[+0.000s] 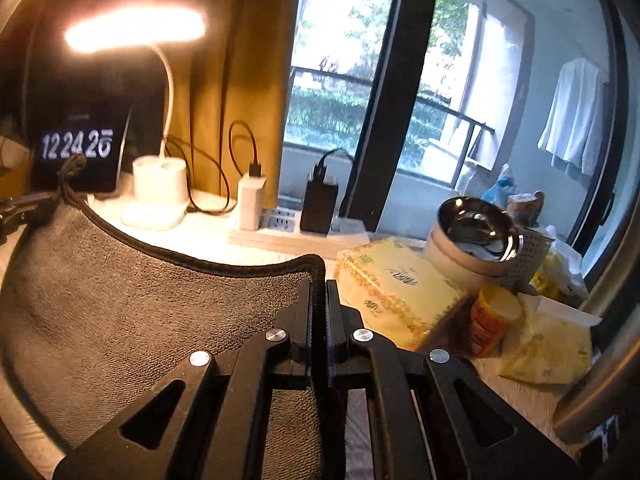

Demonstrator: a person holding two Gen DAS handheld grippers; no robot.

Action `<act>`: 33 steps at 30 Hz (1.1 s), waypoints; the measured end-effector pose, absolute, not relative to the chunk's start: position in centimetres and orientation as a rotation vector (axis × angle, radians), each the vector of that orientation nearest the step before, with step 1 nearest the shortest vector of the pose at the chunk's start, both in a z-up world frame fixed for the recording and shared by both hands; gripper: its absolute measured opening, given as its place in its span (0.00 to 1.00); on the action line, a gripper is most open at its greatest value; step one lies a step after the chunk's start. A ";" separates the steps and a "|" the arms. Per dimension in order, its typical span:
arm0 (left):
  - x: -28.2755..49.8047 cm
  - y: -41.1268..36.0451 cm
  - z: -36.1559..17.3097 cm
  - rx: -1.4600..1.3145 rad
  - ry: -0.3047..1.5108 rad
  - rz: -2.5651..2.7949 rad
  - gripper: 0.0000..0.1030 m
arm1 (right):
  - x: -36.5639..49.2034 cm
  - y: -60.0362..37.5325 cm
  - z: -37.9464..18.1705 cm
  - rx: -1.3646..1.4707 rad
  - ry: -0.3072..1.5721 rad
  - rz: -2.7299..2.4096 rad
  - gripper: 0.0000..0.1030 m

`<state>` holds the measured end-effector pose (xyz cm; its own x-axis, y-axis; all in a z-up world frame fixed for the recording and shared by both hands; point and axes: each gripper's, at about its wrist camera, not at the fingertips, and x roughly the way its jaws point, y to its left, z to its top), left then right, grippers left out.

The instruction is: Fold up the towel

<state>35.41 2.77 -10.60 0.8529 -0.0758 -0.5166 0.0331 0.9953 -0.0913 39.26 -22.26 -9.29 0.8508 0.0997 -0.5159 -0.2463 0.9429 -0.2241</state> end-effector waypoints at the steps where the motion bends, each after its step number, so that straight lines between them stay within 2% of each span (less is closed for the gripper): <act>1: 35.9 2.8 -11.1 -0.079 0.560 -0.055 0.04 | 39.7 -22.1 -9.7 -0.293 0.536 0.182 0.05; 13: 40.4 3.0 -15.1 -0.104 0.795 -0.048 0.07 | 43.2 -21.7 -12.8 -0.311 0.683 0.143 0.05; 17: 40.5 3.0 -15.3 -0.097 0.805 -0.031 0.14 | 43.5 -21.8 -13.1 -0.308 0.711 0.141 0.06; 21: 40.6 2.9 -15.3 -0.069 0.817 -0.002 0.21 | 43.9 -22.0 -13.3 -0.289 0.738 0.135 0.12; 22: 40.5 2.9 -15.1 -0.070 0.813 -0.001 0.27 | 44.0 -22.1 -13.3 -0.280 0.743 0.134 0.13; 24: 40.3 2.9 -14.8 -0.074 0.808 -0.005 0.46 | 44.2 -22.5 -13.3 -0.260 0.755 0.133 0.19; 25: 40.2 3.0 -14.6 -0.075 0.805 -0.007 0.66 | 44.2 -22.6 -13.4 -0.254 0.761 0.133 0.21; 26: 40.1 3.0 -14.5 -0.078 0.802 -0.010 0.80 | 44.3 -22.7 -13.4 -0.249 0.768 0.134 0.25; 27: 39.8 3.0 -14.3 -0.082 0.799 -0.015 0.82 | 44.3 -22.7 -13.5 -0.247 0.771 0.135 0.28; 33: 38.3 2.8 -13.3 -0.080 0.789 -0.018 0.83 | 43.5 -23.1 -12.3 -0.223 0.745 0.129 0.28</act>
<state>38.26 2.81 -13.27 0.7049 -0.0460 -0.7078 -0.0138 0.9968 -0.0786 43.47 -23.06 -12.29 0.7289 0.0369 -0.6836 -0.1943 0.9686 -0.1549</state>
